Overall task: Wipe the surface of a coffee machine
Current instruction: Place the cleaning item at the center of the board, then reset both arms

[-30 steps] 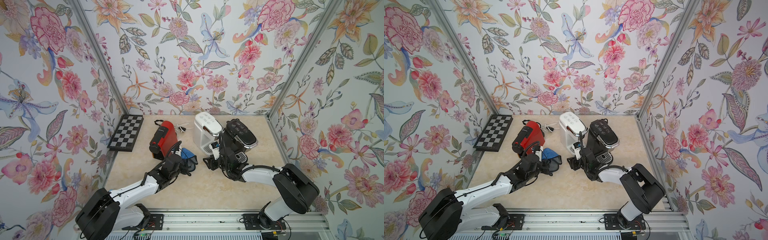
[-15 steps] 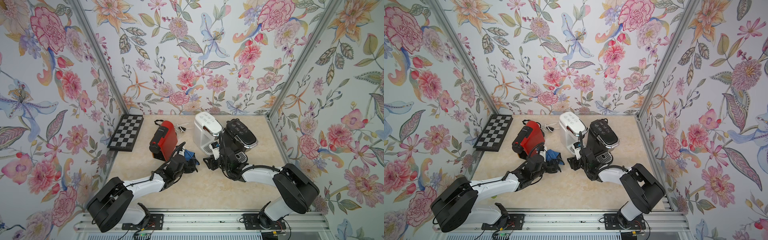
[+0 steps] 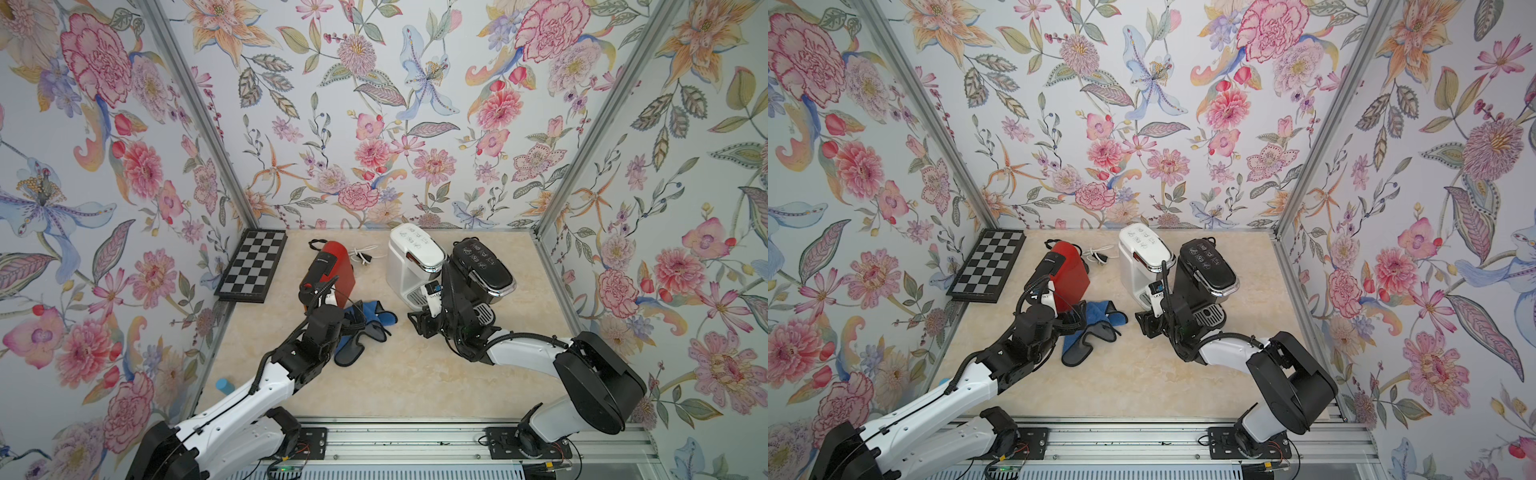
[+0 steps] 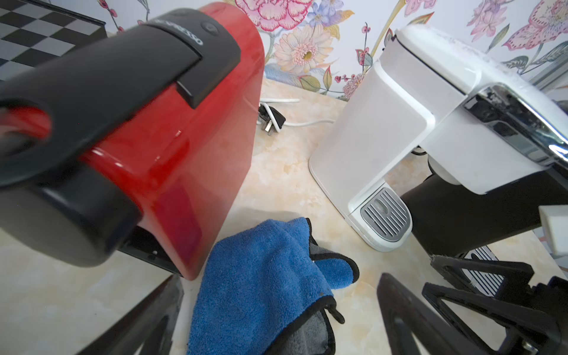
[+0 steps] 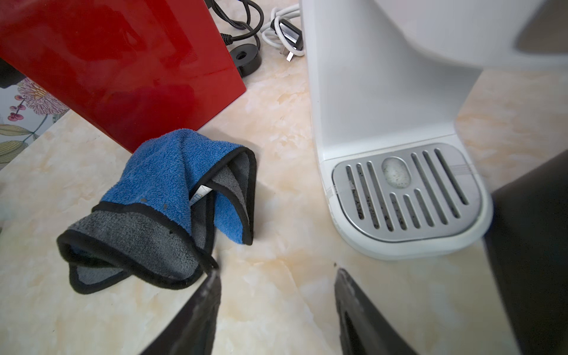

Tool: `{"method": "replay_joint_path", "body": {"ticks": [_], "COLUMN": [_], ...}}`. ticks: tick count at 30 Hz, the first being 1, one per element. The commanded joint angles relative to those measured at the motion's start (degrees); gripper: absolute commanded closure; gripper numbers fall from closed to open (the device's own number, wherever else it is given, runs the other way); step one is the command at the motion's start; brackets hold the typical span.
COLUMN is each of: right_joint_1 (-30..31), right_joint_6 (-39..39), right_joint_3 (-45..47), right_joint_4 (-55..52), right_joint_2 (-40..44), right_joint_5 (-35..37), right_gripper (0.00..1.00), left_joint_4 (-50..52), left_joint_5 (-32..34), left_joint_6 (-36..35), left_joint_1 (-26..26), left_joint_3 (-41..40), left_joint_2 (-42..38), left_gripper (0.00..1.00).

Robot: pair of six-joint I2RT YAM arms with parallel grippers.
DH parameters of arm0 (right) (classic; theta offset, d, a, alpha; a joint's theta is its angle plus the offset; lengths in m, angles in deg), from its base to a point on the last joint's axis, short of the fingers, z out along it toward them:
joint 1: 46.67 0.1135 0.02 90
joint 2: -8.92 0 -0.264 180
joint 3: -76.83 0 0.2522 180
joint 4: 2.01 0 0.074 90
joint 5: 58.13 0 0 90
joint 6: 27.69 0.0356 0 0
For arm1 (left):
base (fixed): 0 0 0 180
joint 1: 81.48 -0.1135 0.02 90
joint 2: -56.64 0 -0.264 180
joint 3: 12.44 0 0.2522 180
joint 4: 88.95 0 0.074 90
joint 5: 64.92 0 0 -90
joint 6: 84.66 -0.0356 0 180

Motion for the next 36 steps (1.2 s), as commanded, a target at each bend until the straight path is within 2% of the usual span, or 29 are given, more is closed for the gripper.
{"method": "replay_joint_path", "body": {"ticks": [1,5,7,10,13,16,22,23,27,30,33,36], "right_joint_1": [-0.32,-0.32,-0.37,-0.59,-2.37,-5.99,-12.83,-13.99,-19.99,-23.82,-27.75,-32.36], "right_joint_6": [-0.01,0.46,0.14,-0.18,-0.18,0.1,2.93,3.08,3.04,4.07,6.04,8.5], "right_joint_3": [1.34,1.6,1.8,2.42,3.57,4.99,9.36,10.68,13.02,13.99,15.31,18.07], "right_joint_4": [-0.69,-3.48,-5.65,-10.2,-14.57,-17.84,-20.59,-19.67,-18.89,-18.59,-18.42,-16.5], "right_joint_2": [3.58,6.97,8.66,11.81,16.37,22.02,31.54,33.26,37.67,39.29,39.72,39.57], "right_joint_5": [1.85,3.44,4.73,10.96,16.32,19.36,26.07,27.58,28.78,28.59,28.54,28.78], "right_gripper": [0.4,0.39,0.39,0.38,0.34,0.31,0.23,0.19,0.17,0.13,0.13,0.06], "left_joint_4": [3.17,0.64,0.34,-3.5,-8.91,-15.11,-22.77,-24.41,-30.1,-31.12,-32.37,-33.6], "left_joint_5": [2.16,1.05,4.11,9.38,11.57,11.92,21.17,21.4,20.88,19.06,17.46,19.0], "left_joint_6": [-1.67,-3.51,-4.39,-5.59,-6.8,-9.34,-15.24,-16.3,-19.16,-17.96,-21.61,-25.54], "left_joint_1": [-1.45,-2.96,-3.28,-4.31,-8.26,-12.9,-18.21,-19.19,-23.1,-26.0,-27.51,-28.56], "left_joint_3": [-2.47,-4.55,-4.8,-6.94,-10.37,-14.05,-19.86,-20.88,-25.59,-26.88,-27.31,-27.54], "left_joint_2": [-3.22,-2.66,-1.75,-2.78,-5.7,-8.79,-13.41,-14.21,-15.65,-16.95,-18.11,-17.22], "left_gripper": [0.01,0.01,0.01,0.01,0.01,0.01,0.01,0.01,0.01,0.01,0.01,0.01]}}
